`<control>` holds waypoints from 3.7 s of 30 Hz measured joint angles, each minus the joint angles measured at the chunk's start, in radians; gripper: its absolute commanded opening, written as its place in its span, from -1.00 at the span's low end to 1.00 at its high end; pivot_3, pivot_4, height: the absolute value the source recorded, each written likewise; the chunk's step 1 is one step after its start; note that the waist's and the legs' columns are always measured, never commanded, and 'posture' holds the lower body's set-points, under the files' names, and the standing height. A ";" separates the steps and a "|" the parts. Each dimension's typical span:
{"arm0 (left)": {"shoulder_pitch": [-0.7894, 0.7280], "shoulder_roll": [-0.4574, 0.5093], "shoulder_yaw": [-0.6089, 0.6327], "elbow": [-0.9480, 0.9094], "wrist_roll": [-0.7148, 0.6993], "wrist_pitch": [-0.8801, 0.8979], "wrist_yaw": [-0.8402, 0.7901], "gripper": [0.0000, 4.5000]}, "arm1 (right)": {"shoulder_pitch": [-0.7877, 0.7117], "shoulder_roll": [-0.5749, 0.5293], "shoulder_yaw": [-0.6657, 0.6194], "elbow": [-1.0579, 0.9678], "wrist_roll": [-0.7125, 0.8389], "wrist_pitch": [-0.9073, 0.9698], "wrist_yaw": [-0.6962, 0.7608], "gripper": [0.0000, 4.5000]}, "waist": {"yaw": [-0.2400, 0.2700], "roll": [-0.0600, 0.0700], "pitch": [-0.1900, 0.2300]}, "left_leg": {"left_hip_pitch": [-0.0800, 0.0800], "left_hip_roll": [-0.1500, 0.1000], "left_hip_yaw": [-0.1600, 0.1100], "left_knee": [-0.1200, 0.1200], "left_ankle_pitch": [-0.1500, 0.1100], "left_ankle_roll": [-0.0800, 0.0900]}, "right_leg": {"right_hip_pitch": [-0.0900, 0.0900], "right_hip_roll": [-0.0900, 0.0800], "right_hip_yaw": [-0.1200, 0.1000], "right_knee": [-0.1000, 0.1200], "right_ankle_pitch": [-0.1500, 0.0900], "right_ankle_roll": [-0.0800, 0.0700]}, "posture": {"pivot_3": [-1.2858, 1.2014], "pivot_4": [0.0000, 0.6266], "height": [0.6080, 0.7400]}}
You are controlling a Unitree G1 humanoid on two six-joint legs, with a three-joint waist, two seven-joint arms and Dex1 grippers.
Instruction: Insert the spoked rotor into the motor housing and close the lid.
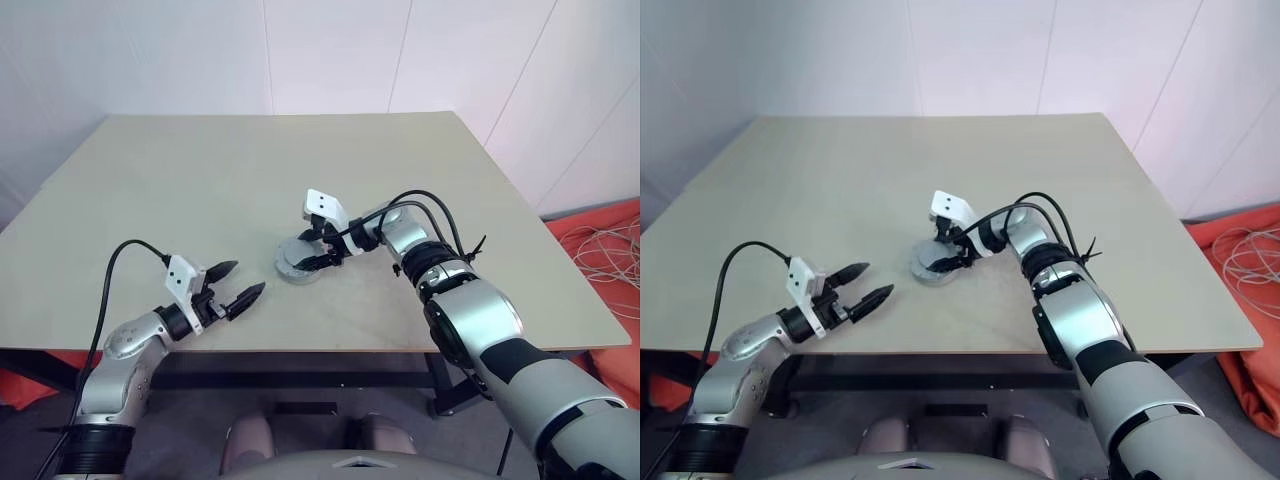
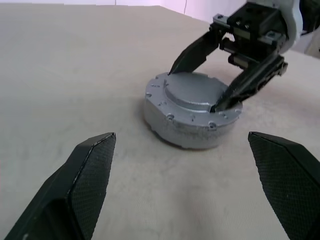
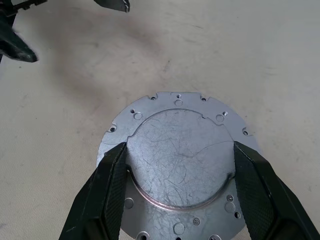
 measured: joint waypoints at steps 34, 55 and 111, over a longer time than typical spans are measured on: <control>-0.265 -0.075 -0.162 0.198 0.259 0.028 0.161 -1.00 | 0.001 0.004 0.003 0.000 0.000 0.000 0.004 0.97 | 0.000 0.001 0.000 | 0.001 0.000 0.000 0.001 0.000 0.000 | 0.002 0.000 0.000 0.000 -0.001 0.003 | 0.03 -1.00 1.00; -0.267 -0.081 -0.171 0.184 0.258 0.056 0.159 -1.00 | -0.025 -0.103 -0.098 -0.186 0.137 0.227 0.117 0.99 | 0.007 0.002 0.001 | -0.001 -0.001 -0.001 0.000 0.000 0.000 | 0.001 -0.001 0.000 -0.002 -0.003 0.005 | 0.03 -1.00 1.00; -0.269 -0.200 -0.043 0.164 0.139 0.241 0.267 -1.00 | 0.142 -0.064 -0.573 -0.259 0.619 1.442 -0.492 -0.51 | 0.035 0.005 0.000 | 0.000 -0.002 0.001 -0.014 0.004 -0.007 | 0.001 0.000 -0.002 -0.012 -0.003 0.005 | 0.03 -1.00 1.00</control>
